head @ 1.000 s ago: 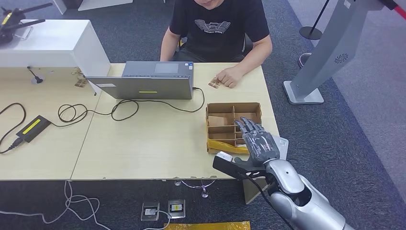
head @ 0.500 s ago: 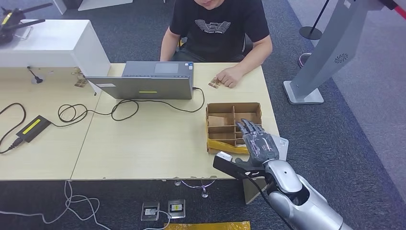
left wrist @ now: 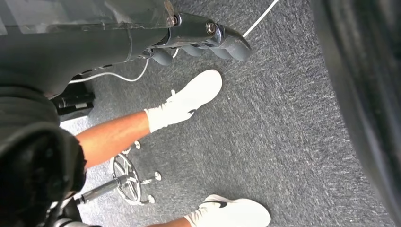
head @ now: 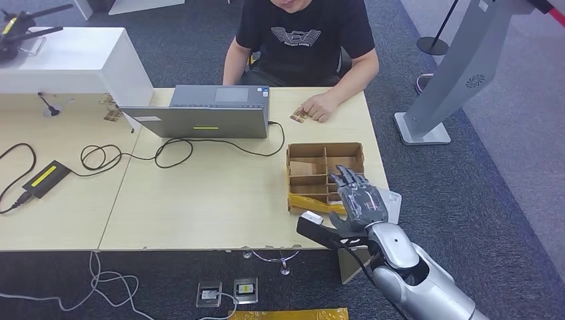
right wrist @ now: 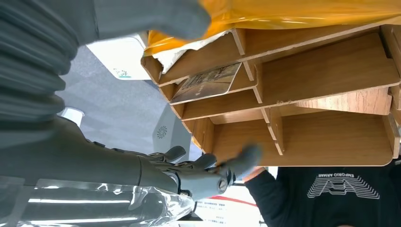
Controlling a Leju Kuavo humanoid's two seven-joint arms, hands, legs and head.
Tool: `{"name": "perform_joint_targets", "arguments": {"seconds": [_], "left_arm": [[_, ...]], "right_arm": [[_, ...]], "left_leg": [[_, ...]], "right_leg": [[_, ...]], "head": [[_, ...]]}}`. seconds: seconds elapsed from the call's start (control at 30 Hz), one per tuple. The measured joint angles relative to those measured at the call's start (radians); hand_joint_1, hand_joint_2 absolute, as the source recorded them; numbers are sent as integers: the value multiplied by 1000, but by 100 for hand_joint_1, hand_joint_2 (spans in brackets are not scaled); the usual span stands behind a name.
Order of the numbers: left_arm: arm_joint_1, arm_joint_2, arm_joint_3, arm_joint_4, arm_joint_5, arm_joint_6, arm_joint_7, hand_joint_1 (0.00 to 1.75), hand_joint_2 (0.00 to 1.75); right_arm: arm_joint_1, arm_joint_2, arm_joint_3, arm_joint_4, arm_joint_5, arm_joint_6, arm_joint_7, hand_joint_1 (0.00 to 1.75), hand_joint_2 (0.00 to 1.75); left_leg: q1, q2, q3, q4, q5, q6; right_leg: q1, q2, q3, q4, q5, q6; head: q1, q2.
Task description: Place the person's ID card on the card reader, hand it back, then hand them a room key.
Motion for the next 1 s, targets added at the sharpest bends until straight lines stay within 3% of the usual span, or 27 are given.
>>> {"name": "perform_joint_targets", "arguments": {"seconds": [0.03, 0.07, 0.1, 0.17, 0.2, 0.23, 1.0], "left_arm": [[-1, 0, -3, 0, -2, 0, -2, 0, 0], [-1, 0, -6, 0, -5, 0, -3, 0, 0], [-2, 0, -10, 0, -7, 0, -5, 0, 0], [-3, -1, -15, 0, -9, 0, -6, 0, 0], [-4, -1, -18, 0, -9, 1, -6, 0, 0], [-4, -1, -21, 0, -9, 1, -6, 0, 0], [-11, -2, -54, 0, -31, -15, -21, 0, 0]], "right_arm": [[0, 1, 0, 2, 1, -3, -3, 163, 175], [0, 1, 0, 4, 2, -8, -6, 151, 175], [-1, 2, 1, 6, 3, -12, -8, 122, 175], [-2, 5, 1, 10, 7, -17, -12, 34, 175], [-2, 7, 2, 12, 9, -19, -13, 9, 175], [-3, 9, 3, 14, 11, -21, -14, 0, 175], [-10, 25, 16, 36, 30, -30, -7, 0, 175]], "left_leg": [[0, 0, 0, 0, 0, 0], [0, 0, 0, 0, 0, 0], [0, 0, 0, 0, 0, 0], [0, 0, 0, 0, 0, 0], [0, 0, 0, 0, 0, 0], [0, 0, 0, 0, 0, 0], [0, 0, 1, 0, 0, 0]], "right_leg": [[0, 0, 0, 0, 0, 0], [0, 0, 0, 0, 0, 0], [0, 0, 0, 0, 0, 0], [0, 0, 0, 0, 0, 0], [0, 0, 0, 0, 0, 0], [0, 0, 0, 0, 0, 0], [0, 1, 0, 0, 0, 0]], "head": [[0, 0], [0, 0], [0, 0], [0, 0], [0, 0], [0, 0], [0, 0]]}}
